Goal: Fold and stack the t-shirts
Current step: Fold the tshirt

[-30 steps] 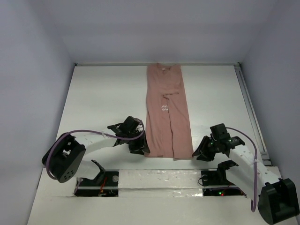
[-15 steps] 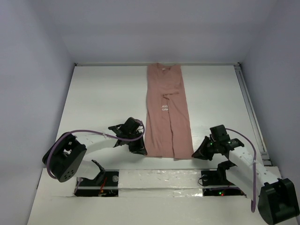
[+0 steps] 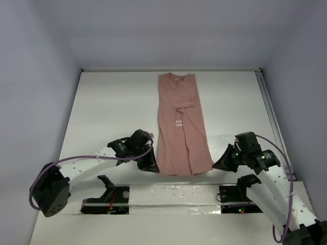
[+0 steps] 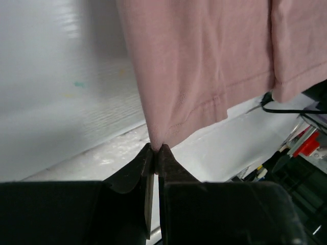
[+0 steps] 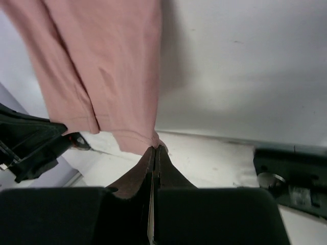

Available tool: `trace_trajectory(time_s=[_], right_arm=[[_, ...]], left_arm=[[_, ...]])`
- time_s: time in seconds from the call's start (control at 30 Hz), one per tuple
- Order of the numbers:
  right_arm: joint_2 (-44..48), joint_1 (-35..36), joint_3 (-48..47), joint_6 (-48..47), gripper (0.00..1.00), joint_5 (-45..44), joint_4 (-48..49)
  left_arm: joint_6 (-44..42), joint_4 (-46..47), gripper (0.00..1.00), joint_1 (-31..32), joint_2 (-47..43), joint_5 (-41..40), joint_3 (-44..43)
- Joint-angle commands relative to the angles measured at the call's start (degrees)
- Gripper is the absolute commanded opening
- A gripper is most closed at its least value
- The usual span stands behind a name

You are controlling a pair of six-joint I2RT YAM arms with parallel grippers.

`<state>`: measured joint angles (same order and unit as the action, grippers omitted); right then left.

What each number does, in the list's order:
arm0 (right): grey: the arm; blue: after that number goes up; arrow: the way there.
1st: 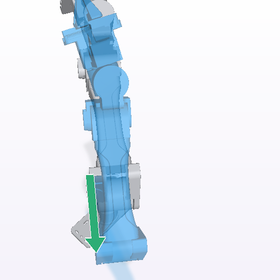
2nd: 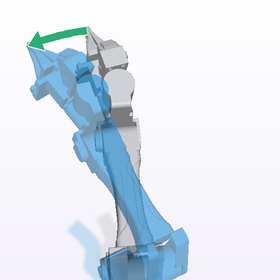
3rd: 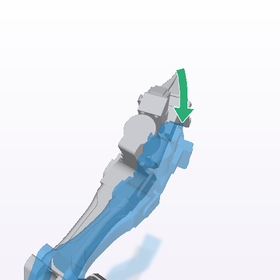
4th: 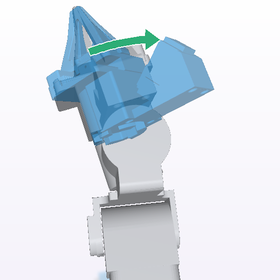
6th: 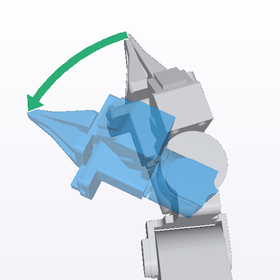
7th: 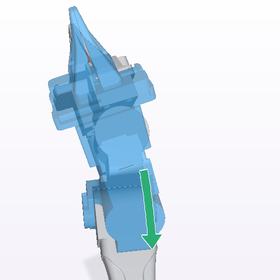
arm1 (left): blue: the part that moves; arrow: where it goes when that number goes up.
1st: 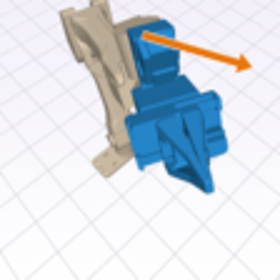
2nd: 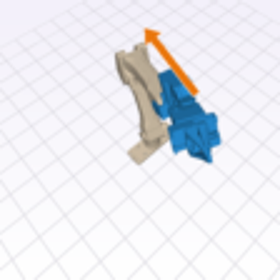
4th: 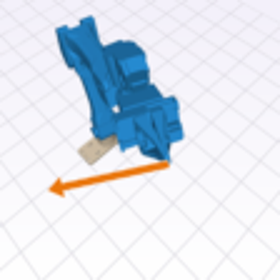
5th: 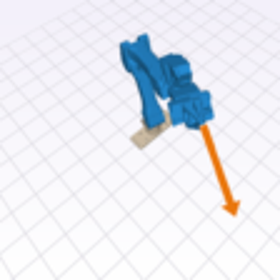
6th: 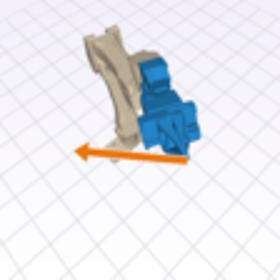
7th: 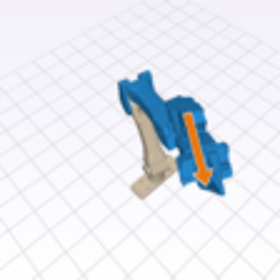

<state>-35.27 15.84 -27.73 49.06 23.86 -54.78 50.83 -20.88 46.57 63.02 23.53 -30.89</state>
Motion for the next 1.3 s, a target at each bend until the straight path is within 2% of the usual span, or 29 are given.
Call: trace_trajectory(time_s=[0.0, 0.17, 0.33, 0.43, 0.67, 0.77, 0.9, 1.03, 1.17, 1.2, 1.23, 1.27], right_arm=[[-3.29, 0.34, -10.05, -2.56, 0.0, -3.28, -6.04], [-16.13, 0.34, -19.98, -8.18, 0.0, -11.36, 2.64], [-29.75, -0.19, -29.73, -13.19, 0.0, -15.86, 12.23], [-38.72, -0.72, -34.22, -14.69, 0.0, -17.35, 16.98], [-57.77, -4.23, -48.97, -16.97, 0.0, -17.62, 24.1], [-63.24, -5.63, -54.08, -17.77, 0.0, -16.83, 24.29], [-71.15, -6.95, -61.9, -18.73, 0.0, -15.95, 24.46], [-77.49, -8.09, -65.78, -19.79, 0.0, -14.02, 25.34], [-83.02, -8.1, -69.99, -20.58, 0.0, -13.13, 24.48], [-84.86, -8.1, -70.79, -20.84, 0.03, -13.48, 23.85], [-85.32, -8.1, -71.15, -21.37, 0.07, -13.75, 23.59], [-85.15, -8.1, -71.33, -21.46, 0.17, -13.49, 23.76]], left_arm=[[2.0, -9.17, 0.0, 0.28, -1.77, -2.86, -8.9], [-1.59, -9.09, 0.0, -4.02, 5.08, -8.58, -20.58], [-9.77, -6.81, 0.0, -15.33, 14.81, -12.01, -30.35], [-14.17, -6.1, 0.0, -18.95, 21.95, -14.83, -37.82], [-19.27, -4.78, 0.0, -21.25, 40.13, -16.5, -56.43], [-19.28, -4.08, 0.0, -21.86, 44.28, -17.28, -62.07], [-19.45, -3.64, 0.0, -23.71, 50.43, -17.55, -67.44], [-20.5, -5.22, 0.0, -24.94, 57.8, -18.87, -73.33], [-21.03, -4.42, 0.0, -25.47, 61.33, -17.64, -75.7], [-21.12, -4.78, 0.0, -25.47, 61.95, -17.81, -76.33], [-21.3, -4.95, 0.07, -25.47, 62.57, -18.08, -76.59], [-21.3, -5.04, 0.11, -25.47, 62.31, -18.17, -76.16]])
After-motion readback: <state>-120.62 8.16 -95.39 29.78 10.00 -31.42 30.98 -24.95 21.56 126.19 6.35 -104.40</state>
